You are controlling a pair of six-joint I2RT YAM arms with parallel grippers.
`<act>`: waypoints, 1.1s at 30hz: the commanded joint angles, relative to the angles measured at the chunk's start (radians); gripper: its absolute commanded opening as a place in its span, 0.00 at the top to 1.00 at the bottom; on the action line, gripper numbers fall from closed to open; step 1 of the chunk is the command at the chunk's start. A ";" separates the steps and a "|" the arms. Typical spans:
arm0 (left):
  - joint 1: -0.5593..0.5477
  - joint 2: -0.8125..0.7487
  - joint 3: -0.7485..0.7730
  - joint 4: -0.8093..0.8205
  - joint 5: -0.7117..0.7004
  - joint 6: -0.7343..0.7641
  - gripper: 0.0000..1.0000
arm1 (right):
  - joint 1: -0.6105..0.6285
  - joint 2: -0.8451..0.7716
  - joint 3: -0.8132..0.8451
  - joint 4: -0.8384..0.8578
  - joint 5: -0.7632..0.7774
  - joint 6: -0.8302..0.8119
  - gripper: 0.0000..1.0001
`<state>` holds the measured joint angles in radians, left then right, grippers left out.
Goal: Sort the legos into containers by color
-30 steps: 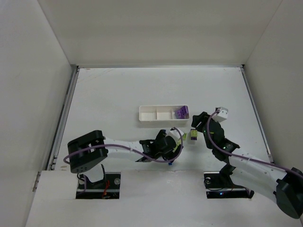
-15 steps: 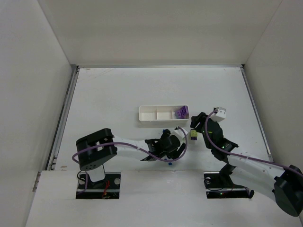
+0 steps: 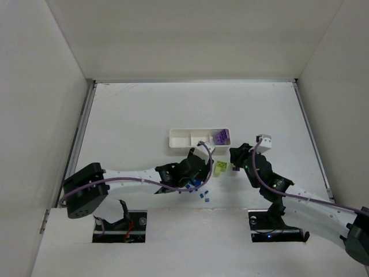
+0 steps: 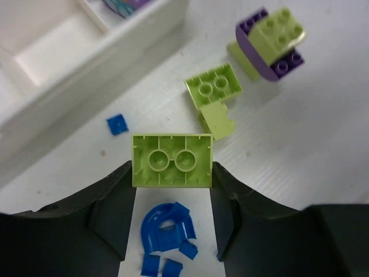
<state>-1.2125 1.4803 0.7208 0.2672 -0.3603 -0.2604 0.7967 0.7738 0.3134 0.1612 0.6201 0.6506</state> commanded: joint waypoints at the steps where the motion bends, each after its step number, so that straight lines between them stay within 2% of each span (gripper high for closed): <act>1: 0.095 -0.178 -0.067 0.036 0.012 -0.037 0.65 | 0.093 0.025 0.062 -0.132 -0.003 0.014 0.62; 4: 0.169 -0.222 -0.081 0.035 0.044 -0.074 0.65 | 0.173 0.077 0.099 -0.206 -0.003 0.033 0.56; 8: 0.259 -0.232 -0.067 0.035 0.038 -0.117 0.65 | 0.235 0.188 0.139 -0.219 -0.005 0.061 0.34; 11: 0.313 -0.224 -0.040 0.027 0.038 -0.140 0.65 | 0.252 0.263 0.165 -0.218 -0.013 0.072 0.30; 16: 0.425 -0.146 0.023 0.024 0.050 -0.169 0.65 | 0.266 0.401 0.211 -0.215 -0.023 0.080 0.31; 21: 0.466 -0.043 0.081 0.023 0.052 -0.149 0.64 | 0.263 0.406 0.196 -0.210 -0.011 0.093 0.36; 26: 0.482 0.057 0.132 0.017 0.032 -0.131 0.63 | 0.250 0.418 0.184 -0.209 -0.023 0.095 0.37; 30: 0.471 0.104 0.175 -0.016 -0.018 -0.119 0.58 | 0.252 0.456 0.190 -0.200 -0.040 0.109 0.37; 33: 0.451 0.123 0.197 -0.019 -0.074 -0.096 0.47 | 0.240 0.501 0.191 -0.180 -0.037 0.109 0.42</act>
<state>-0.7422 1.6077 0.8635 0.2466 -0.3622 -0.3855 1.0519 1.2388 0.4816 -0.0505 0.5846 0.7425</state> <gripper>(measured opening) 0.489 0.605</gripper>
